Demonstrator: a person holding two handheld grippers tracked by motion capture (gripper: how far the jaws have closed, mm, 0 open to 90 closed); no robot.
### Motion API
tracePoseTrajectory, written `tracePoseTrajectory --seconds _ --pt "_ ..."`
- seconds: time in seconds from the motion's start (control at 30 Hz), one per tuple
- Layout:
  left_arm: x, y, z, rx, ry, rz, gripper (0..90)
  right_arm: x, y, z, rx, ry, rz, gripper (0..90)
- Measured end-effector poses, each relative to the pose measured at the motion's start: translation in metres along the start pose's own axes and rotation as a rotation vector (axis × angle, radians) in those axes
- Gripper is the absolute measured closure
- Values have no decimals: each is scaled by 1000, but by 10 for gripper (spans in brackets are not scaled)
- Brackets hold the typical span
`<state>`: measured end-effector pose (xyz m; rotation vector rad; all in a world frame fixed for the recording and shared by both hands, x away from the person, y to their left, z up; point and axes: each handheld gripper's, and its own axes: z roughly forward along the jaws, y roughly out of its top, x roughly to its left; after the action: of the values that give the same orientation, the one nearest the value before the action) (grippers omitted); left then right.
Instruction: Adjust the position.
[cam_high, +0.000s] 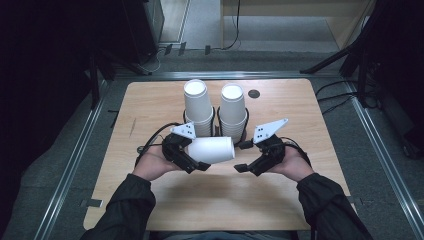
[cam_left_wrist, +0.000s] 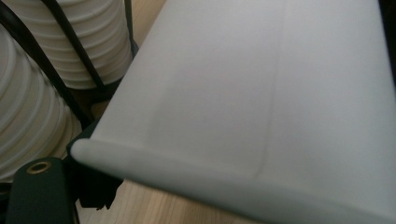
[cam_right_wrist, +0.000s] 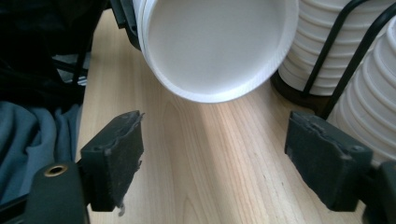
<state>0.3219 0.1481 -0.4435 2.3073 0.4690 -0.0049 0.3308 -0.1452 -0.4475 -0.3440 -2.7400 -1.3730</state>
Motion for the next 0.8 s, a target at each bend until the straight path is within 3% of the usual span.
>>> tracePoseTrajectory --seconds 0.3,0.47,0.8 --pt "5 -3 3 87 42 -29 119 -3 -4 1 29 -21 -6 212" --pt "6 -3 10 119 23 -34 119 -2 -3 4 49 -36 -11 206" --pt "3 2 28 197 7 2 119 0 0 9 62 -49 -39 199"
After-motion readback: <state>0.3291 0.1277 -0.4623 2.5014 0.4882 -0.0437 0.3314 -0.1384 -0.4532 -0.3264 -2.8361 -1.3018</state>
